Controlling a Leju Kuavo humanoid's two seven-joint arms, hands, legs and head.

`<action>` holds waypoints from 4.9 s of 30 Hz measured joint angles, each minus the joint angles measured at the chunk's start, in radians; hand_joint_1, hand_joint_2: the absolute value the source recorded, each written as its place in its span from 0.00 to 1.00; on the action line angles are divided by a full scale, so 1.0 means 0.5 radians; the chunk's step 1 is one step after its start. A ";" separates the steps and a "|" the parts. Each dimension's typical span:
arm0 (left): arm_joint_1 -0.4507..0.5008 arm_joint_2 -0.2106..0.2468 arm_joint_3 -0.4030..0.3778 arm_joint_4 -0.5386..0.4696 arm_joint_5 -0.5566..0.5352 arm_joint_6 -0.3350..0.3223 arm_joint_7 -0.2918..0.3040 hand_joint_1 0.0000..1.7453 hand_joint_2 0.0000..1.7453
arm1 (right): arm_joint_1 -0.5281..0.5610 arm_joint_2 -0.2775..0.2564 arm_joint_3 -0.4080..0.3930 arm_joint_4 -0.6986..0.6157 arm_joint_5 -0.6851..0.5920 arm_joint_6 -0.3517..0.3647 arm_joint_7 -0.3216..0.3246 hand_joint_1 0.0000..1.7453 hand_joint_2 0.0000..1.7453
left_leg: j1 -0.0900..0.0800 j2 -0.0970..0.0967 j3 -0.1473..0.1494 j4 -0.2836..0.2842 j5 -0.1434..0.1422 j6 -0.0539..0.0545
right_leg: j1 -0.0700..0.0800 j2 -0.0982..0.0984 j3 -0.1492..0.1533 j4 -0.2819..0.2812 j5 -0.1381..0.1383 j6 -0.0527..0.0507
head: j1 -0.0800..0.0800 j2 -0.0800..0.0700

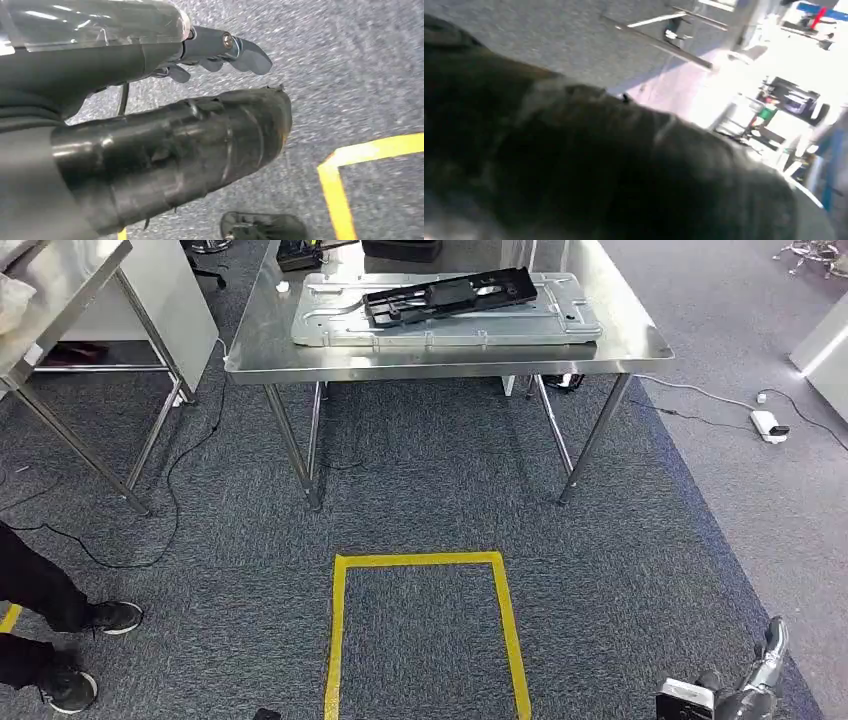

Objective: Take the parts from the cabinet and place them on the table.

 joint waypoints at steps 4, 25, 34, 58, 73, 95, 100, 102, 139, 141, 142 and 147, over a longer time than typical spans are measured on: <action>0.001 -0.002 0.001 0.000 0.000 0.000 0.000 0.00 0.00 | 0.003 0.009 -0.024 0.012 -0.016 0.018 0.000 0.00 0.00 | 0.000 0.002 -0.021 0.003 0.014 -0.002 | -0.002 0.000 -0.005 0.069 0.018 0.004 | 0.000 0.000; 0.022 -0.024 0.082 0.000 -0.012 0.010 0.008 0.00 0.00 | -0.456 0.304 -1.592 1.383 0.047 0.873 -0.129 0.00 0.00 | 0.019 -0.160 0.009 0.093 -0.034 -0.088 | 0.001 0.110 0.389 -0.579 0.207 -0.079 | -0.003 0.000; 0.025 -0.042 0.114 0.000 -0.028 0.015 0.037 0.00 0.00 | -0.657 0.182 -2.114 2.394 0.255 0.525 0.020 0.00 0.00 | 0.020 0.038 0.005 0.035 -0.021 -0.020 | -0.005 0.028 0.060 0.040 -0.064 -0.006 | 0.002 0.000; 0.022 -0.056 0.191 0.000 -0.047 0.041 0.030 0.00 0.00 | -0.736 0.185 -2.269 3.062 0.641 0.429 0.566 0.00 0.00 | 0.021 -0.166 -0.026 0.123 -0.061 -0.082 | -0.010 0.253 0.291 -0.538 0.267 -0.036 | -0.004 0.000; 0.010 -0.056 0.195 0.000 -0.049 0.056 0.033 0.00 0.00 | -0.754 0.179 -2.239 3.097 0.710 0.456 0.568 0.00 0.00 | 0.002 0.181 0.008 0.091 -0.059 -0.069 | 0.039 -0.099 0.333 -0.543 0.232 -0.061 | 0.007 0.000; 0.036 -0.041 0.205 0.000 -0.069 0.060 0.036 0.00 0.00 | -0.757 0.186 -2.235 3.137 0.758 0.463 0.643 0.00 0.00 | 0.021 0.028 -0.019 0.093 -0.043 -0.012 | 0.001 0.027 -0.023 0.087 -0.021 0.008 | 0.003 0.000; 0.030 -0.042 0.205 0.000 -0.069 0.059 0.030 0.00 0.00 | -0.748 0.185 -2.227 3.143 0.783 0.491 0.676 0.00 0.00 | 0.016 0.138 0.010 0.096 -0.067 -0.037 | 0.004 -0.130 0.317 -0.509 0.254 -0.009 | 0.003 0.000; 0.028 -0.041 0.205 0.000 -0.070 0.060 0.030 0.00 0.00 | -0.753 0.186 -2.214 3.146 0.803 0.516 0.691 0.00 0.00 | 0.004 0.168 0.007 0.101 -0.080 -0.064 | 0.024 -0.099 0.312 -0.524 0.249 -0.039 | 0.000 0.000; 0.028 -0.058 0.228 0.000 -0.076 0.068 0.048 0.00 0.00 | -0.739 0.202 -2.113 3.184 0.963 0.649 0.819 0.00 0.00 | 0.020 -0.006 -0.158 0.479 -0.294 -0.115 | 0.016 0.014 0.326 -0.560 0.269 -0.112 | -0.001 0.000; 0.035 -0.057 0.236 0.000 -0.076 0.068 0.049 0.00 0.00 | -0.738 0.206 -2.110 3.184 0.969 0.657 0.825 0.00 0.00 | 0.019 -0.014 -0.290 0.740 -0.369 -0.118 | 0.022 0.065 0.323 -0.556 0.268 -0.116 | -0.001 0.000; 0.040 -0.057 0.238 0.000 -0.076 0.068 0.049 0.00 0.00 | -0.736 0.206 -2.107 3.185 0.970 0.662 0.826 0.00 0.00 | 0.019 -0.014 -0.300 0.740 -0.329 -0.116 | 0.023 0.096 0.325 -0.554 0.268 -0.116 | 0.000 0.000; 0.042 -0.054 0.243 0.000 -0.076 0.068 0.051 0.00 0.00 | -0.745 0.212 -2.101 3.187 0.976 0.670 0.830 0.00 0.00 | 0.023 -0.174 -0.066 0.134 -0.027 -0.092 | 0.025 0.228 0.313 -0.515 0.253 -0.087 | 0.000 0.000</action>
